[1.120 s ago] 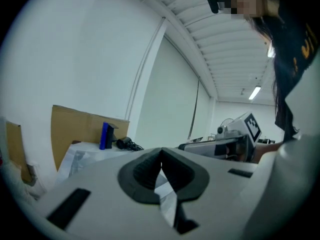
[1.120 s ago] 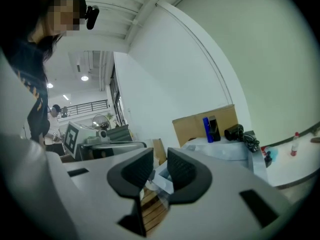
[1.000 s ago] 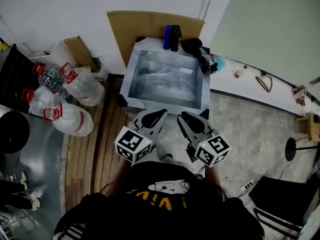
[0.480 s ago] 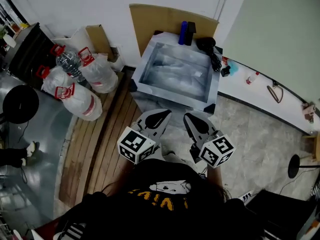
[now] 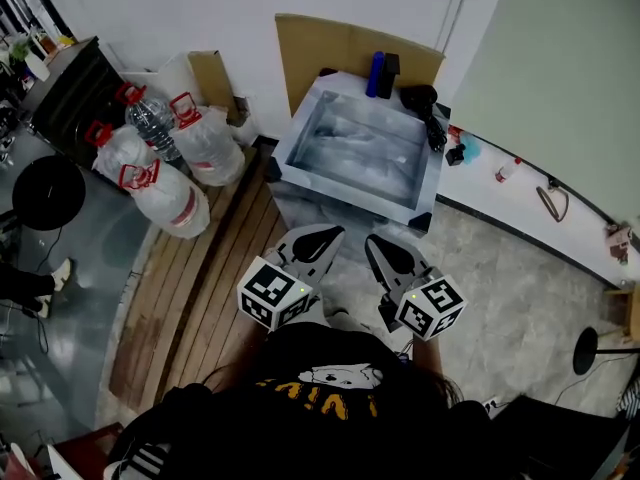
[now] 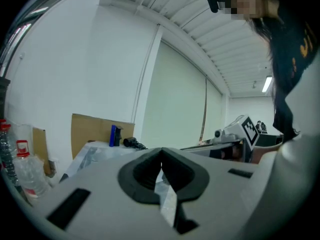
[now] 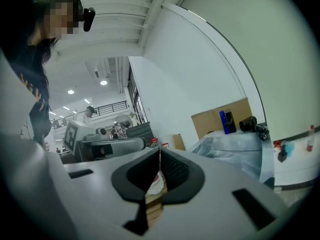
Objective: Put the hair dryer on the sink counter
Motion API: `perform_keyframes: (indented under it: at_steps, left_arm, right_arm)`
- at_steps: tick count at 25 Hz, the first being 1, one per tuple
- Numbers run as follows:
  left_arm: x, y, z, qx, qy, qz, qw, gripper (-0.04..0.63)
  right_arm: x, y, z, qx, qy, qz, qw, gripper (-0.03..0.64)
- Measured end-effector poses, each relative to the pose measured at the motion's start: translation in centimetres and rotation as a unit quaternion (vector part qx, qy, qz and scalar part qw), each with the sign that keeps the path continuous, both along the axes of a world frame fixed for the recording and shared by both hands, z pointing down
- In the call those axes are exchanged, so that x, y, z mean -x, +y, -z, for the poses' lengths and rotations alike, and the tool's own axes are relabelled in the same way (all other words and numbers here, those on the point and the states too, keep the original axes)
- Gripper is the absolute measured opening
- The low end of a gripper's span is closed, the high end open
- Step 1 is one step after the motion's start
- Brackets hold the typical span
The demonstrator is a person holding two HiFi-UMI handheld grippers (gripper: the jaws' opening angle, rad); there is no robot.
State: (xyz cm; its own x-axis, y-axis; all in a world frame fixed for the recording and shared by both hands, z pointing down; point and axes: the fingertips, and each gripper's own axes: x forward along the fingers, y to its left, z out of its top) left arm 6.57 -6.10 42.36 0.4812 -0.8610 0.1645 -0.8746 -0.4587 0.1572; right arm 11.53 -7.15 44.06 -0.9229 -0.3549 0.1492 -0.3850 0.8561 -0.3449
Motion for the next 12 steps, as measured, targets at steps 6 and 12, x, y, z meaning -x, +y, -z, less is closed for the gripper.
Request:
perform_keyframes:
  at_steps: [6,12]
  left_arm:
    - [-0.5,0.5,-0.1,0.0,-0.004,0.002,1.0,0.006]
    - [-0.8,1.1,-0.7,0.01,0.0,0.008,0.9999,0.006]
  right_arm:
    - [-0.1,0.6,-0.5,-0.003,0.009,0.008,1.0,0.008]
    - [-0.5,1.1,-0.9,-0.001,0.013,0.013,1.0,0.008]
